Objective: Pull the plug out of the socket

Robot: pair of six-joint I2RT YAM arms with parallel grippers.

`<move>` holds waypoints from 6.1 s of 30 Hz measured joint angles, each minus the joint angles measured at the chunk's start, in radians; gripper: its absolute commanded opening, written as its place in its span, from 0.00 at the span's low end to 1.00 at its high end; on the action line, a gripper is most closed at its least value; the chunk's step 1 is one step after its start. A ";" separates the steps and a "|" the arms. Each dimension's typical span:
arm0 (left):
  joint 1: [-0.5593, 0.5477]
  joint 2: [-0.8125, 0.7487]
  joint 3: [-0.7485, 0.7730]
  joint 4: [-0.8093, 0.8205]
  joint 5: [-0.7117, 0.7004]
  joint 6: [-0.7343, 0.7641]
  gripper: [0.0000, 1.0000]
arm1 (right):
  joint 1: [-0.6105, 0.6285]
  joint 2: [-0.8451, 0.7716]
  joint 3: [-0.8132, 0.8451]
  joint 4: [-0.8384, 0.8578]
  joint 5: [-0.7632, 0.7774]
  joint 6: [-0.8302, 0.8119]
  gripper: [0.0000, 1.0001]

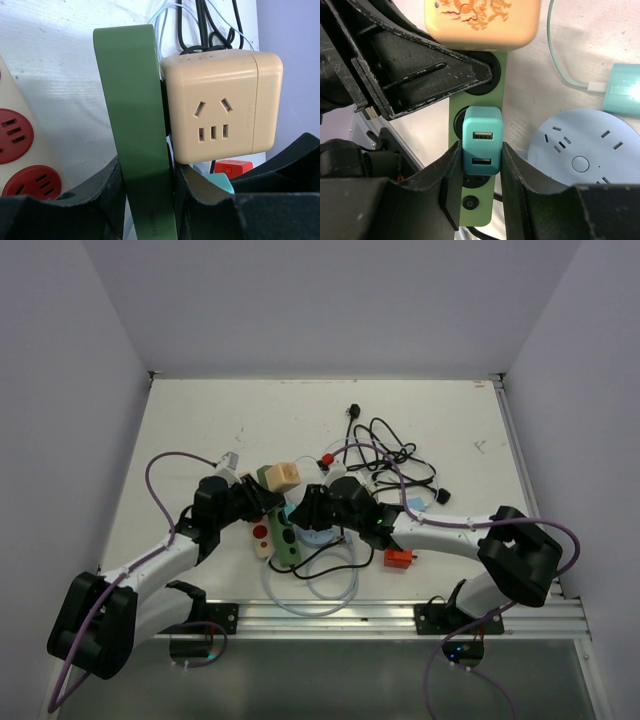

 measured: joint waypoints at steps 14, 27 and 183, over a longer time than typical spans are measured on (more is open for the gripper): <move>-0.017 -0.058 0.052 -0.129 -0.061 0.084 0.00 | 0.095 -0.002 0.071 -0.098 0.180 -0.112 0.00; 0.035 -0.048 0.051 -0.159 -0.108 0.158 0.00 | -0.121 -0.114 -0.214 0.230 -0.084 0.061 0.00; 0.045 0.241 0.397 -0.404 -0.229 0.290 0.00 | -0.395 -0.198 0.144 -0.335 -0.174 0.004 0.00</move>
